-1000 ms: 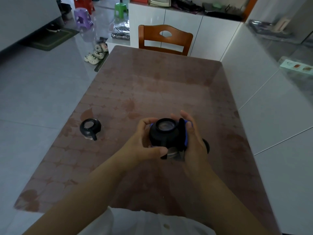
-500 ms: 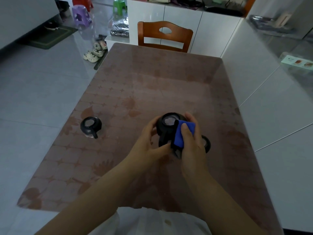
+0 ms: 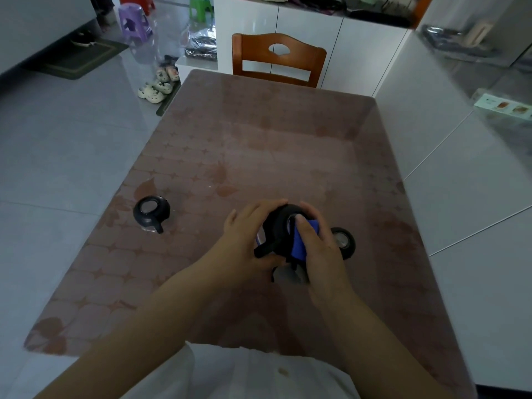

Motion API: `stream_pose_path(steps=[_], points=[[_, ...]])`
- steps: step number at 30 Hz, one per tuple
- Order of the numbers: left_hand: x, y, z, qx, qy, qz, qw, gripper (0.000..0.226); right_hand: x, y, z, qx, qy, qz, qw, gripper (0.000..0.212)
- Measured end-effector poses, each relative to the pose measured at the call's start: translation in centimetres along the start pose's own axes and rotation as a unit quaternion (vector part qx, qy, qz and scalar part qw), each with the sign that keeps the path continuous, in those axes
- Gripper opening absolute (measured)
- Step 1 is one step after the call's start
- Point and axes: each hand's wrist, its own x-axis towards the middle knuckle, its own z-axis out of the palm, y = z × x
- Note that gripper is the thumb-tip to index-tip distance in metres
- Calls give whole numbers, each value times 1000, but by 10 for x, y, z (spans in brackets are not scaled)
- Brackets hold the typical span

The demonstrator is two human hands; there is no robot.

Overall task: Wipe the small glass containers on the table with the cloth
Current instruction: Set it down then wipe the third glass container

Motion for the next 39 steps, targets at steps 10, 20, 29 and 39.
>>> stream_pose_path(steps=[10,20,29,39], points=[[2,-2,7,-84,43,-50,994,70,-2,-4,-3,-34,-19,-28,999,35],[1,-15,-3,-382,-1,-139,914,76,-10,-13,2,-55,-87,-98,990,40],[3,-21,-5,-428,-18,-131,894,103,5,-6,-12,-22,-40,-69,997,38],[0,-19,1,-457,-18,-126,880,104,-11,-11,0,-70,-96,-68,991,77]])
